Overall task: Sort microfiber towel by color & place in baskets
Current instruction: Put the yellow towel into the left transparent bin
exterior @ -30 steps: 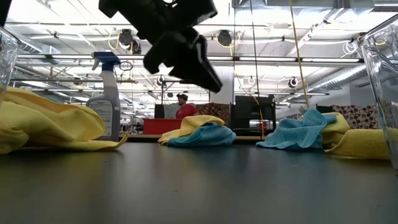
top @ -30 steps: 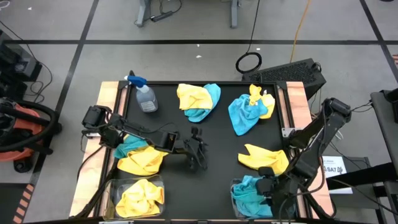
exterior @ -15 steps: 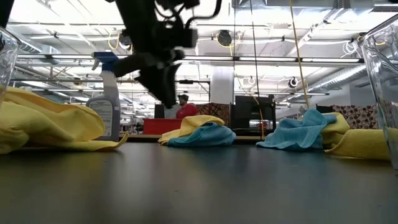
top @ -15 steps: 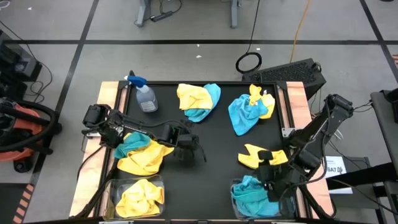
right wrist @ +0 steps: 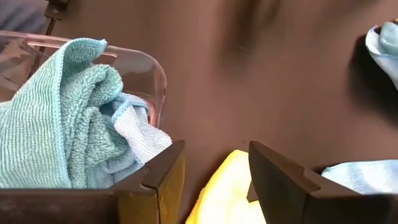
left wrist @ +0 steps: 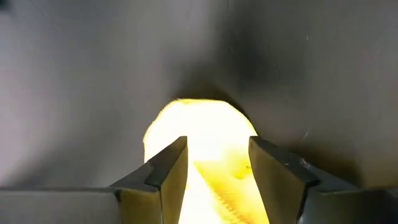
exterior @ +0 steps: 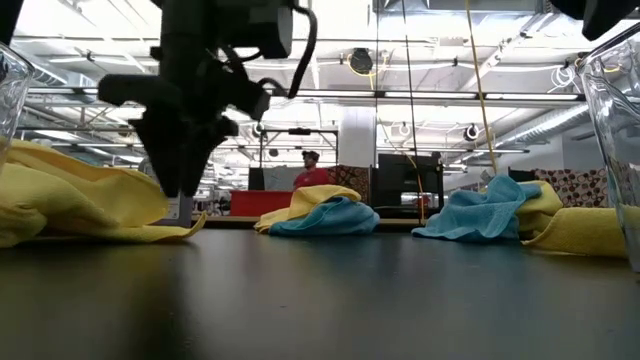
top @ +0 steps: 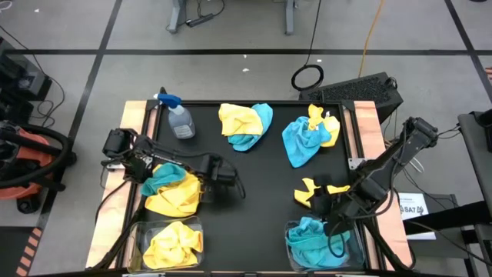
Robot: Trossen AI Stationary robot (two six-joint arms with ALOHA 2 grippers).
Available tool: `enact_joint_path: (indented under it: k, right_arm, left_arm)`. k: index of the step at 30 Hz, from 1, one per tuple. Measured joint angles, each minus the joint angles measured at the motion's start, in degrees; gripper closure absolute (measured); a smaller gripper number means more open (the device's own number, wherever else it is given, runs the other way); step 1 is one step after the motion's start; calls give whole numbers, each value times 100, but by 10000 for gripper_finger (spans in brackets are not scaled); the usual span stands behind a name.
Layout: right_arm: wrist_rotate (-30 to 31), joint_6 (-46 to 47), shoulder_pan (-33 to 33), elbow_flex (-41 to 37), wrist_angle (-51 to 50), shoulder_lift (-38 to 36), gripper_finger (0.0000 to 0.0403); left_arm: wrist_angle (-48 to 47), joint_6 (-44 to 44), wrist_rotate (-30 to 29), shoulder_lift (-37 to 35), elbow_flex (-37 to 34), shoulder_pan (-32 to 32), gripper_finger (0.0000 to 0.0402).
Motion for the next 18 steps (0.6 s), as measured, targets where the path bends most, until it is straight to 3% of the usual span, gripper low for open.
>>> enact_joint_path:
  k: [13, 18]
  right_arm:
    - [1, -107, -51, 0, 96, 0, 234]
    - [13, -100, -51, 0, 236, 0, 234]
  left_arm:
    - [1229, -136, 84, -1, -972, 190, 219]
    - [1682, -131, 394, -22, -1237, 367, 230]
